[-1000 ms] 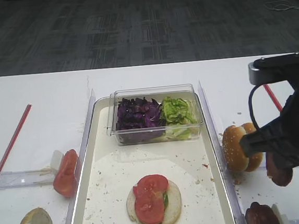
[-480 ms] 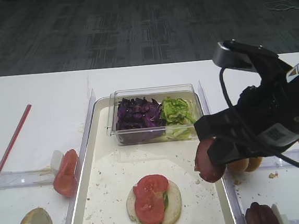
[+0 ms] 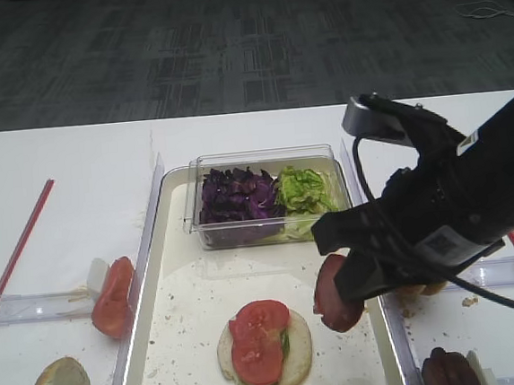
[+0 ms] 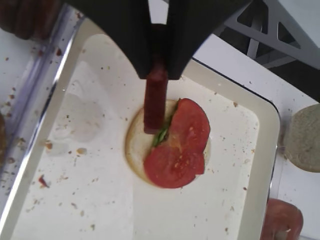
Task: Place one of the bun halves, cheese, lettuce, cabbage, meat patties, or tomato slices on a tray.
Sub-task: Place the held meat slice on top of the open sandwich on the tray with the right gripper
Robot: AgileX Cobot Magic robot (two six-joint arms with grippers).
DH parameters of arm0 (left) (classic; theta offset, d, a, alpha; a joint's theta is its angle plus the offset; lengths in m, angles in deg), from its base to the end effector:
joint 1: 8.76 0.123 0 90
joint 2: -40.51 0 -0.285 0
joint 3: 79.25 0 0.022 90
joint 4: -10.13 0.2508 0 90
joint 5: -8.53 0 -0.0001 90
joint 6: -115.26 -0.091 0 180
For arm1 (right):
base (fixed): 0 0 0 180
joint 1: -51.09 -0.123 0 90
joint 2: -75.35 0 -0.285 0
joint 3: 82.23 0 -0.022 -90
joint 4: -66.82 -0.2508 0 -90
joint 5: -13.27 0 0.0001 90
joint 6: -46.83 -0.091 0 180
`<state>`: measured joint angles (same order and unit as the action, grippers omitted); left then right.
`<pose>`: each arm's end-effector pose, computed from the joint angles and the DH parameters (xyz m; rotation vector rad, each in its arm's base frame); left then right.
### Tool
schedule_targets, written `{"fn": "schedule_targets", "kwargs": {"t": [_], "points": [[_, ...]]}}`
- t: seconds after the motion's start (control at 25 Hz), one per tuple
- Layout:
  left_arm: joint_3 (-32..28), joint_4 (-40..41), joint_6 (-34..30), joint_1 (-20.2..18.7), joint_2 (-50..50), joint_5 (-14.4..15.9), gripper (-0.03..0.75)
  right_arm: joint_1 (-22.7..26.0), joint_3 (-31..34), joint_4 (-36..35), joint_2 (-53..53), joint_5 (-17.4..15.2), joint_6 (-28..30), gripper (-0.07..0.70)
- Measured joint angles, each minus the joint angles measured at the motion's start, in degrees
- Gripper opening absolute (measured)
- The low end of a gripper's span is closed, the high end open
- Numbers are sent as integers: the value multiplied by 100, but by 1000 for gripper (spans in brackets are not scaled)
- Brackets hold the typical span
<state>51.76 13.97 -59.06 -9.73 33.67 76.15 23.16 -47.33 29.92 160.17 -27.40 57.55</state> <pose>-0.0120 0.0058 0.2659 -0.0969 2.1504 0.0142 0.1948 0.1436 0.2262 -0.3479 2.7672 0.7745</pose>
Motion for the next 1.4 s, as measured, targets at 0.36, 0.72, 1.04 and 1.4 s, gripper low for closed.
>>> {"fn": "schedule_targets", "kwargs": {"t": [0.36, 0.72, 1.04, 1.4], "points": [[0, 0, 0, 0, 0, 0, 473, 0, -37, -1305, 720, 133, 1273, 110], [0, 0, 0, 0, 0, 0, 473, -436, -666, -1329, 1200, 166, 1322, 110], [0, 0, 0, 0, 0, 0, 473, -499, -759, -1406, 1728, 189, 1336, 110], [0, 0, 0, 0, 0, 0, 473, -823, -805, -1551, 1866, 261, 1508, 110]]}}
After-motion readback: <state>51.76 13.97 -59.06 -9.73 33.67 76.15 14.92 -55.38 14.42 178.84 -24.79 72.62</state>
